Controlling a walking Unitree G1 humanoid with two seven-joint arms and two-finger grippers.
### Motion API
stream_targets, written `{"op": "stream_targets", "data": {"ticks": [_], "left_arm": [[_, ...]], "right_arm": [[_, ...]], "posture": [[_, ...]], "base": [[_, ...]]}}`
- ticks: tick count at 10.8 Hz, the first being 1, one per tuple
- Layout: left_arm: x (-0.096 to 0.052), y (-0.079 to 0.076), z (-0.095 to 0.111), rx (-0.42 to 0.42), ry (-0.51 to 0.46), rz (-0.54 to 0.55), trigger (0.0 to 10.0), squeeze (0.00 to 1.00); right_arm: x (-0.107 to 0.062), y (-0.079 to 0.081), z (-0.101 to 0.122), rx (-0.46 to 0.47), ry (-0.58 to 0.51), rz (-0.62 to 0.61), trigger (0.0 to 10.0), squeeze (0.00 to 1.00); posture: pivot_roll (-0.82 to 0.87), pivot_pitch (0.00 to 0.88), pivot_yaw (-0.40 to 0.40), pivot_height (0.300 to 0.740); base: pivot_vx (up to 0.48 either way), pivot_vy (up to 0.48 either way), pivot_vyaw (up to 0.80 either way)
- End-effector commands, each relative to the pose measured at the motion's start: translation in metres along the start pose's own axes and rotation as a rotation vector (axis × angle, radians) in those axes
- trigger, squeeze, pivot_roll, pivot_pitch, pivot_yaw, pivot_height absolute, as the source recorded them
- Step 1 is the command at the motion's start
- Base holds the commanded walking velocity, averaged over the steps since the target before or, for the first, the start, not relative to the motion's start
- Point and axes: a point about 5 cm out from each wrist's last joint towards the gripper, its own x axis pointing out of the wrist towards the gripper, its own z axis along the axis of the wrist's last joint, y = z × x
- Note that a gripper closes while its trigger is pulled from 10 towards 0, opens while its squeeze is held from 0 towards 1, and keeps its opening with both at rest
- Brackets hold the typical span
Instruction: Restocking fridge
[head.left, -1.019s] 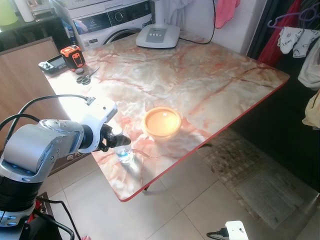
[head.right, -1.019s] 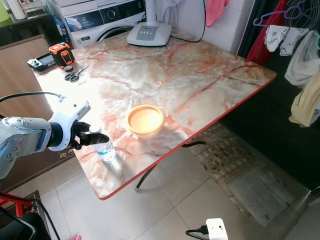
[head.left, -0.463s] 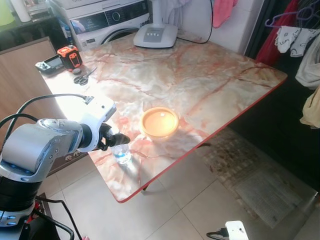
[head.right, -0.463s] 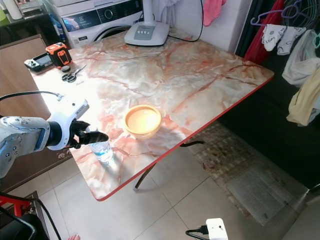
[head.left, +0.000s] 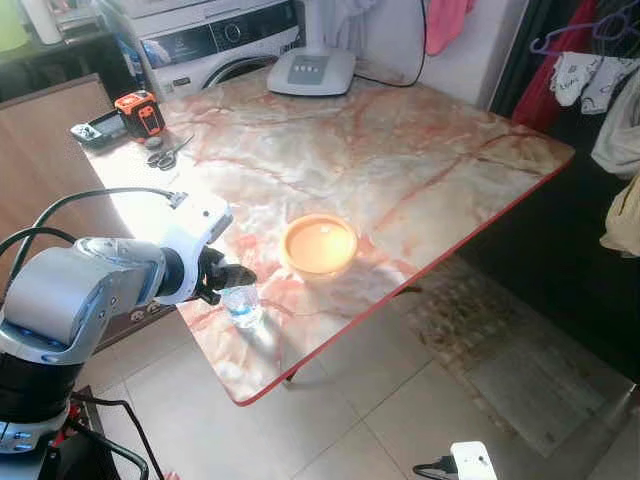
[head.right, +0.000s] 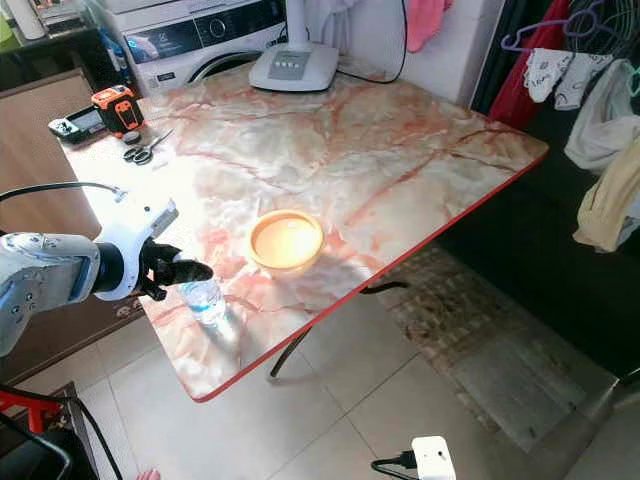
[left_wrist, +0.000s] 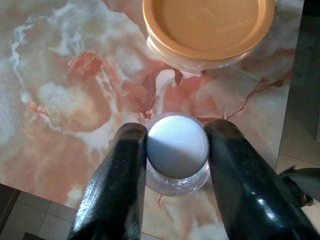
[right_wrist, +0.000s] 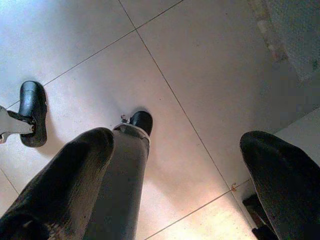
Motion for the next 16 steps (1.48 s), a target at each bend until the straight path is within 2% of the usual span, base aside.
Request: {"op": "stream_targets", "data": {"ticks": [1,3,5,7,9,10,12,13,14,15,16], "left_arm": [[-0.003,0.003,0.0,-0.004,-0.001,0.028,0.0,0.0],[-0.003,0.004,-0.002,-0.01,0.01,0.038,0.0,0.0],[-0.005,0.013,-0.006,-0.058,0.013,0.109,0.0,0.0],[-0.007,0.014,-0.007,-0.07,0.009,0.134,0.0,0.0],[-0.012,0.022,0.006,-0.063,-0.078,0.236,0.0,0.0],[-0.016,0.025,0.014,-0.054,-0.123,0.297,10.0,0.0],[-0.027,0.028,0.028,-0.026,-0.325,0.51,10.0,0.0],[-0.026,0.031,0.024,0.012,-0.407,0.657,10.0,0.0],[-0.024,0.029,0.016,0.041,-0.461,0.735,10.0,0.0],[-0.024,0.023,0.007,-0.002,-0.494,0.743,10.0,0.0],[-0.027,0.019,-0.001,0.102,-0.535,0.846,10.0,0.0]], "right_arm": [[0.0,0.002,-0.002,-0.006,0.002,0.006,10.0,0.0],[0.0,0.002,-0.001,-0.007,0.002,0.007,10.0,0.0],[0.0,0.002,-0.002,0.0,0.003,0.01,10.0,0.0],[0.0,0.002,-0.002,0.001,0.004,0.009,10.0,0.0],[0.0,0.002,-0.002,0.001,0.003,0.009,10.0,0.0],[0.0,0.002,-0.002,0.002,0.003,0.009,10.0,0.0],[0.0,0.0,-0.002,-0.004,0.004,0.01,10.0,0.0],[0.0,0.0,-0.002,-0.009,0.007,0.011,10.0,0.0],[-0.001,-0.001,-0.003,-0.008,0.008,0.011,10.0,0.0],[-0.001,-0.002,-0.003,-0.007,0.007,0.01,10.0,0.0],[-0.001,-0.003,-0.003,-0.006,0.005,0.008,10.0,0.0]], "posture": [[0.15,0.074,0.019,0.74],[0.16,0.073,0.021,0.74],[0.16,0.075,0.018,0.74],[0.17,0.077,0.013,0.74],[0.16,0.075,0.008,0.74],[0.16,0.073,0.007,0.74],[0.18,0.077,-0.006,0.74],[0.18,0.078,-0.01,0.74],[0.17,0.078,-0.013,0.74],[0.17,0.081,-0.016,0.74],[0.18,0.086,-0.023,0.74]], "base": [[0.0,0.0,0.0],[0.0,0.0,0.0],[0.0,0.0,0.0],[0.0,0.0,0.0],[0.0,0.0,0.0],[0.0,0.0,0.0],[0.0,0.0,0.0],[0.0,0.0,0.0],[0.0,0.0,0.0],[0.0,0.0,0.0],[0.0,0.0,0.0]]}}
